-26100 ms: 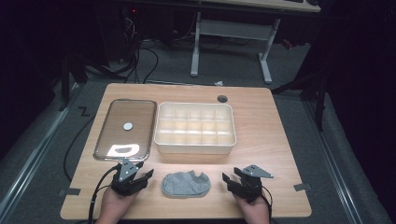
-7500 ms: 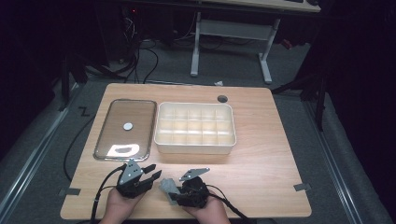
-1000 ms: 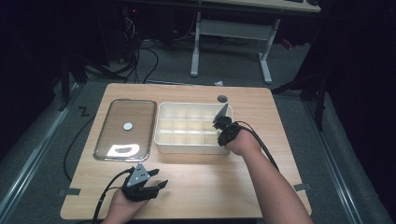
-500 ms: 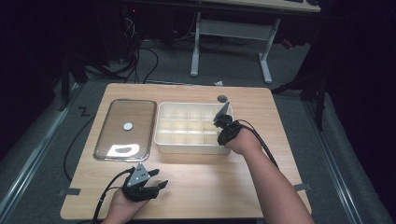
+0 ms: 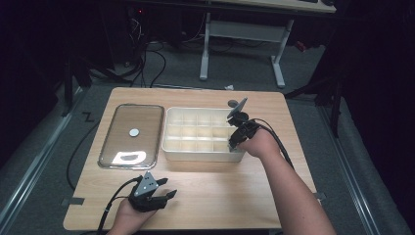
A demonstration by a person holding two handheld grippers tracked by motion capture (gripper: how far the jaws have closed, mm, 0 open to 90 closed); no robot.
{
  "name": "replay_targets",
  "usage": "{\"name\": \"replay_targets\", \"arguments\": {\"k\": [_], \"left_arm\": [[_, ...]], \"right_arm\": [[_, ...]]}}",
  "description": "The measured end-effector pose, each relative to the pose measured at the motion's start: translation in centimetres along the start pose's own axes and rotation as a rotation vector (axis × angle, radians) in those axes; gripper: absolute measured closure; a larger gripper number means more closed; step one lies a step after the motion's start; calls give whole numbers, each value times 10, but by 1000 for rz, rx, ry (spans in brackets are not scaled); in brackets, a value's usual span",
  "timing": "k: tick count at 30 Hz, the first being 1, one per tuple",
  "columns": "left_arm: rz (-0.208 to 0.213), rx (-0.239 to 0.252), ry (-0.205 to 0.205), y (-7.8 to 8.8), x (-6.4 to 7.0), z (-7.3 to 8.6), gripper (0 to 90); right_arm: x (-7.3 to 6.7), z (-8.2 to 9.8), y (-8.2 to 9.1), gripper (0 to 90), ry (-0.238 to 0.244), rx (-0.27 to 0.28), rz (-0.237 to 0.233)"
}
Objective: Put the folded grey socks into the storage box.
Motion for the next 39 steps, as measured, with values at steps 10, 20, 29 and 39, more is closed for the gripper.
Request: {"name": "replay_targets", "arguments": {"k": [10, 20, 29, 39], "left_arm": [[-1, -13, -6, 0, -1, 1, 447], [-3, -14, -3, -1, -1, 2, 446], [2, -11, -1, -1, 0, 2, 446], [8, -15, -4, -1, 2, 2, 445]], "right_arm": [[1, -6, -4, 898, 18, 32, 45], [0, -3, -32, 900, 20, -49, 61], [-3, -4, -57, 900, -17, -112, 36], [-3, -5, -58, 900, -27, -129, 39]]}}
Point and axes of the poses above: each handheld gripper's, and its own axes: y roughly backward along the jaws, z roughly out of its underside, x roughly to its right, the point moved 7 cm from there along -y, roughly forward along the jaws, and after that the axes turned 5 degrees about z, right-handed, at the moved point
